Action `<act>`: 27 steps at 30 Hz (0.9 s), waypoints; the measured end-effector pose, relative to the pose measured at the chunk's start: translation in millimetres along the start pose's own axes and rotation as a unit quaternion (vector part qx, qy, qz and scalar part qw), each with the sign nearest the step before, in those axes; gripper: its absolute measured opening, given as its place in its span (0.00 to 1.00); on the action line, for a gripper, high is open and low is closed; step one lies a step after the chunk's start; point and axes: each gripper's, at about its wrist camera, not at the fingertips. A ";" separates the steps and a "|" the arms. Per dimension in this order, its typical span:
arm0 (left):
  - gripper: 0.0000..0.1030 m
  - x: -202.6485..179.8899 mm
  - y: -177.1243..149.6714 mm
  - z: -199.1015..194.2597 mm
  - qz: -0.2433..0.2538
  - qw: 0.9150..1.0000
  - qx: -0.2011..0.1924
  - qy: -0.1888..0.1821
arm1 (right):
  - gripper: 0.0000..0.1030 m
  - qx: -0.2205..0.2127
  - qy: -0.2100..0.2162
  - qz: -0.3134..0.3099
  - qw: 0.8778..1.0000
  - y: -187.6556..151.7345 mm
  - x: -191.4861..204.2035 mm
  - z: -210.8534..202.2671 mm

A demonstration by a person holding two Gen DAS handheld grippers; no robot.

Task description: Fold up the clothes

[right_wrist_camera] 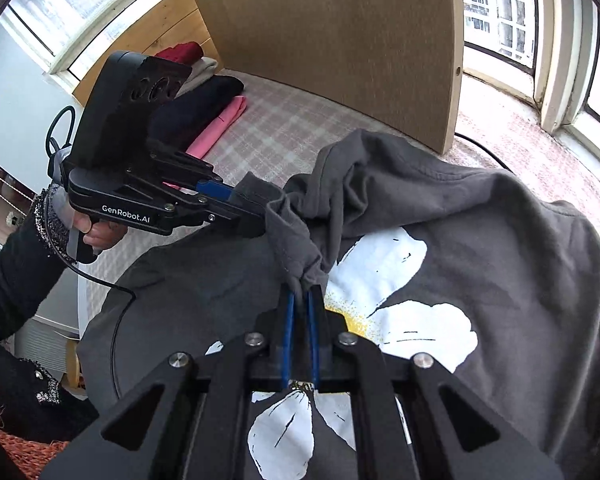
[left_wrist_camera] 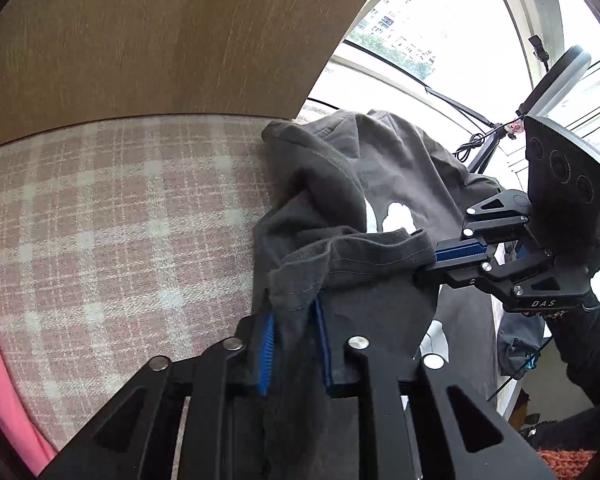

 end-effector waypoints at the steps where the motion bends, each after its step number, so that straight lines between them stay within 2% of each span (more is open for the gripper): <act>1: 0.08 -5.1 -2.5 -12.6 0.011 1.000 -0.017 0.005 | 0.07 -0.007 -0.004 -0.004 1.000 2.7 2.8 -4.2; 3: 0.07 -12.0 -8.8 -43.1 0.027 0.998 -0.050 0.028 | 0.07 -0.025 -0.016 -0.028 0.999 20.9 15.7 -14.9; 5: 0.06 -13.9 -15.7 -77.1 0.033 0.994 -0.085 0.065 | 0.07 -0.047 -0.022 -0.062 0.997 53.7 37.0 -21.4; 8: 0.06 -9.8 -28.3 -124.6 0.034 0.981 -0.135 0.138 | 0.07 -0.076 -0.026 -0.120 0.990 117.4 77.3 -18.1; 10: 0.06 -0.1 -39.2 -147.6 0.017 0.973 -0.160 0.165 | 0.07 -0.087 -0.028 -0.159 0.983 157.8 110.0 -4.5; 13: 0.06 22.1 -55.7 -163.7 -0.014 0.964 -0.176 0.197 | 0.07 -0.086 -0.019 -0.197 0.976 204.6 152.1 36.8; 16: 0.06 45.6 -67.9 -156.8 -0.042 0.958 -0.161 0.234 | 0.17 -0.046 -0.060 -0.191 0.979 230.1 169.6 79.3; 17: 0.06 53.1 -71.9 -152.4 -0.051 0.959 -0.155 0.232 | 0.17 -0.035 -0.071 -0.176 0.981 234.6 166.8 84.9; 20: 0.05 61.4 -82.7 -138.9 -0.057 0.957 -0.138 0.250 | 0.20 -0.041 -0.032 -0.128 0.990 222.5 140.4 67.5; 23: 0.09 59.5 -91.4 -128.7 -0.043 0.956 -0.112 0.266 | 0.23 -0.025 -0.072 -0.114 0.991 185.1 112.8 50.9; 25: 0.09 52.9 -94.8 -130.4 -0.032 0.955 -0.103 0.276 | 0.24 0.006 -0.090 -0.102 0.991 156.2 92.2 51.4; 27: 0.16 43.9 -96.2 -135.0 -0.020 0.952 -0.100 0.289 | 0.24 0.038 -0.094 -0.087 0.991 132.8 74.2 58.3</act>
Point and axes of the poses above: each gripper's, at about its wrist camera, not at the fingertips, and z roughly the way its jaws point, x to its left, y to its top, and after that the axes turned 5 degrees about -y, right-handed
